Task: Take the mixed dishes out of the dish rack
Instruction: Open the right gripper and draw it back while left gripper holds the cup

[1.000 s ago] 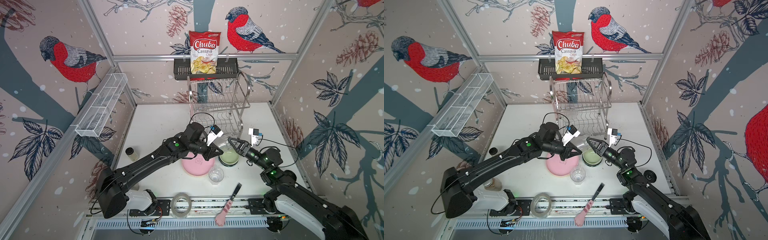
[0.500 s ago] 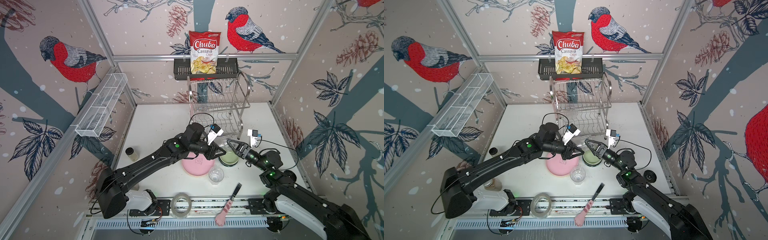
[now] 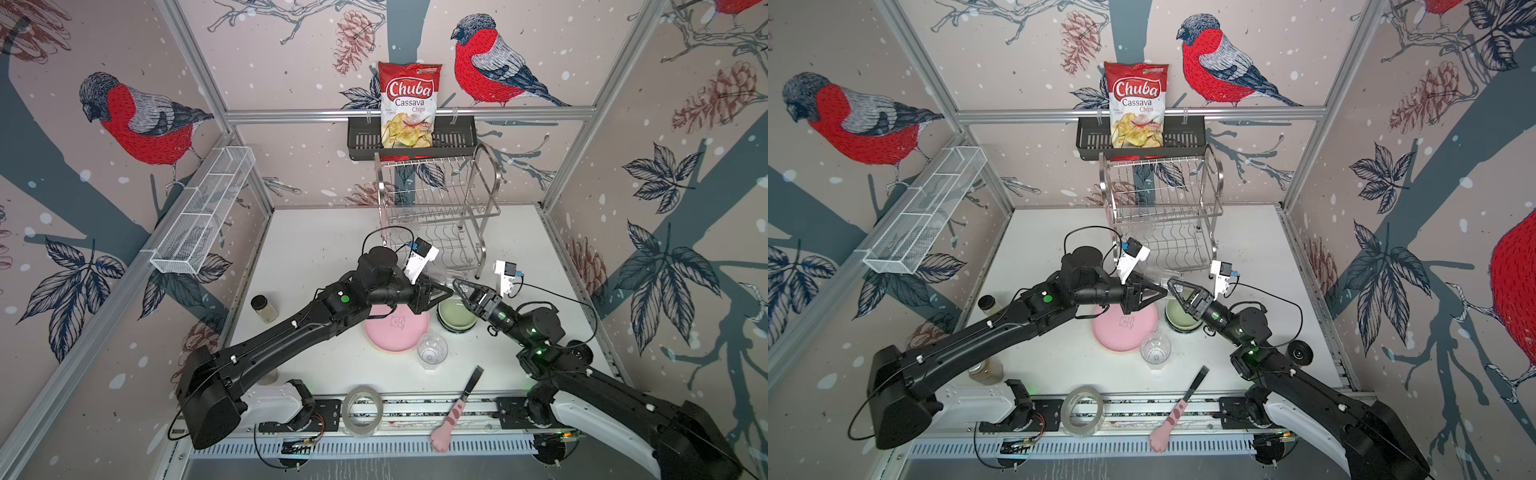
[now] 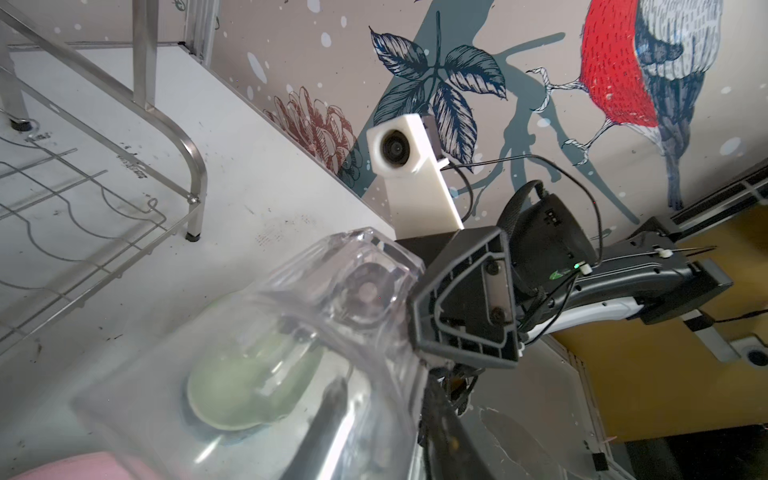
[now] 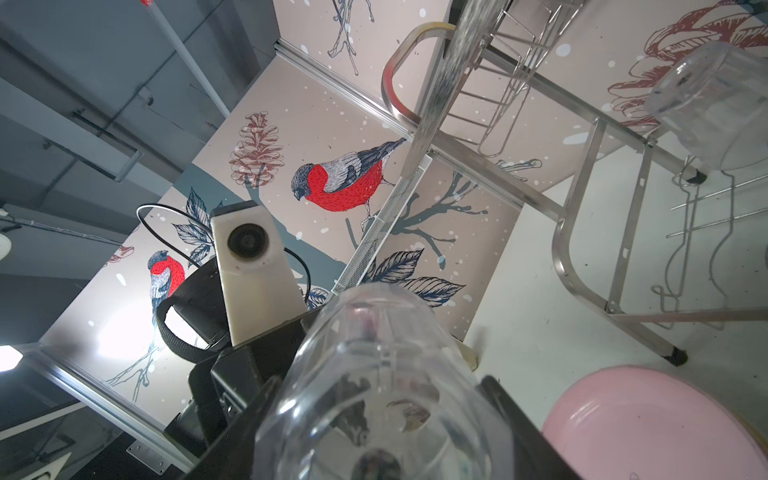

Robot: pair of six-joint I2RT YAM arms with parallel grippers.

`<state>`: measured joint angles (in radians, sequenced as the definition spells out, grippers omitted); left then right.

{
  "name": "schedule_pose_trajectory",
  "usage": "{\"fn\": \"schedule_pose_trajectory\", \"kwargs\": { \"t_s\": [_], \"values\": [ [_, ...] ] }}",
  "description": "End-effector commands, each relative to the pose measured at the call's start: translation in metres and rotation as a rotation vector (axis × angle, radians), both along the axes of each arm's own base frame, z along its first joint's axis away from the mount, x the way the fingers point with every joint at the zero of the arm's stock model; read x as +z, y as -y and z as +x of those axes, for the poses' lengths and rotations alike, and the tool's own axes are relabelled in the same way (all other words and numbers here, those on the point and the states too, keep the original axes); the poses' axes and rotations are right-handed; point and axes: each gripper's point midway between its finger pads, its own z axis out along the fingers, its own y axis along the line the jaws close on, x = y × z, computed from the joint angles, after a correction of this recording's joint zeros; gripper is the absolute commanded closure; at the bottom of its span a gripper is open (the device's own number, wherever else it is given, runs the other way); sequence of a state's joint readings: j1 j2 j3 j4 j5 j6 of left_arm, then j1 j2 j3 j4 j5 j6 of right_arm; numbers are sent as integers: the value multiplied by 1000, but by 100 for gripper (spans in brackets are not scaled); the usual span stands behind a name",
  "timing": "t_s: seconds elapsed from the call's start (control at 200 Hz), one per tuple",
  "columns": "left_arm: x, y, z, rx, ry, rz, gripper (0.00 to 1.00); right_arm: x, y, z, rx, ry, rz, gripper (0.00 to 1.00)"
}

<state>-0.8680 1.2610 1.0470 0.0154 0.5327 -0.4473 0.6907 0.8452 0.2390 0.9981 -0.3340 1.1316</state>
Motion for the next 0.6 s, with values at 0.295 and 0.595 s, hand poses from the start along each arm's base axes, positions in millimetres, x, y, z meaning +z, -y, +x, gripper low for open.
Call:
{"fn": "schedule_pose_trajectory", "kwargs": {
  "t_s": [0.295, 0.595],
  "values": [
    [31, 5, 26, 102, 95, -109, 100, -5, -20, -25, 148, 73, -55, 54],
    [24, 1, 28, 121, 97, -58, 100, -14, -12, -16, 63, 55, -115, 1]
  ]
}}
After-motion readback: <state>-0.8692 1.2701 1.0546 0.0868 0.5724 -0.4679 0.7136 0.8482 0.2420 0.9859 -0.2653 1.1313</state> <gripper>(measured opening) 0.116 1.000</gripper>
